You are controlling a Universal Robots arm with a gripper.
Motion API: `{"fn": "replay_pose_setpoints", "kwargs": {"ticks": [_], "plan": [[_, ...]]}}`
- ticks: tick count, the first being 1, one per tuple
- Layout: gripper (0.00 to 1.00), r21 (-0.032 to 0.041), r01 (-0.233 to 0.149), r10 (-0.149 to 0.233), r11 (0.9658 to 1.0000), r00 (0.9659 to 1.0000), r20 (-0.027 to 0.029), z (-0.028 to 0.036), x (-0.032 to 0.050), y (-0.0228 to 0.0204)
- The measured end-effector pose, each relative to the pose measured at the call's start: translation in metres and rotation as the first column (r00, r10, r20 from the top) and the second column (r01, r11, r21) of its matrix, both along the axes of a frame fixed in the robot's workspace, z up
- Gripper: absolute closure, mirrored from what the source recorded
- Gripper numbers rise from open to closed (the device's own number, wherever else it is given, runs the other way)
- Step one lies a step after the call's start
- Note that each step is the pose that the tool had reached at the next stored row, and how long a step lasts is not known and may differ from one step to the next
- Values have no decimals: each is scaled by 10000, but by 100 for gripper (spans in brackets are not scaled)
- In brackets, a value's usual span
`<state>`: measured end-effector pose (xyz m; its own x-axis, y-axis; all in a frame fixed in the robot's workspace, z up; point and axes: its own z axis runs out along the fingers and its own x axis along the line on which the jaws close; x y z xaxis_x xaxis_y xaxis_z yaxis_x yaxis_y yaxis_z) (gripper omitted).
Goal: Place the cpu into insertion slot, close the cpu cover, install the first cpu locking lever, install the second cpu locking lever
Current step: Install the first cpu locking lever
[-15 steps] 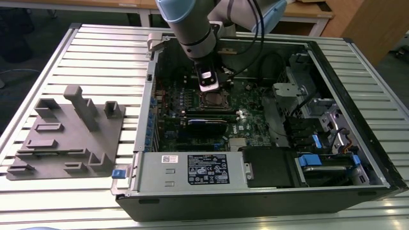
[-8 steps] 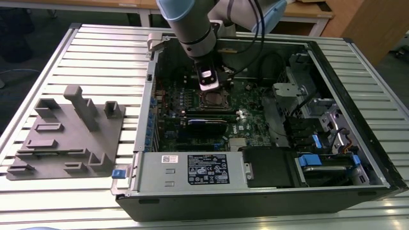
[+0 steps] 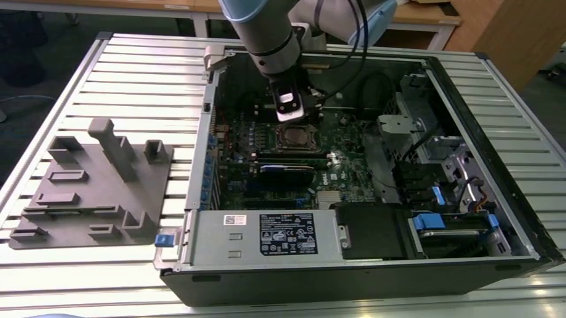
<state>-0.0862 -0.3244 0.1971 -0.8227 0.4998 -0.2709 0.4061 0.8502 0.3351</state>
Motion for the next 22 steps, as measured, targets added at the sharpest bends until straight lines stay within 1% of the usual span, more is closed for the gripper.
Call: {"fn": "replay_pose_setpoints", "kwargs": {"ticks": [3,4,5,7,8,13,18,22], "plan": [[89,1,1,-1,10000,10000,0,0,0,0],[89,-6,1,-1,10000,10000,-53,0,6,0],[89,-8,0,0,10000,9998,-220,-2,18,0],[89,-7,0,0,10000,9983,-585,-6,44,0],[89,-7,-1,0,10000,9974,-725,-6,51,0],[89,-10,0,-1,10000,9973,-733,0,52,6],[89,-7,1,-1,10000,9973,-729,25,53,38],[89,-7,-1,0,10000,9973,-730,26,53,40]]}}
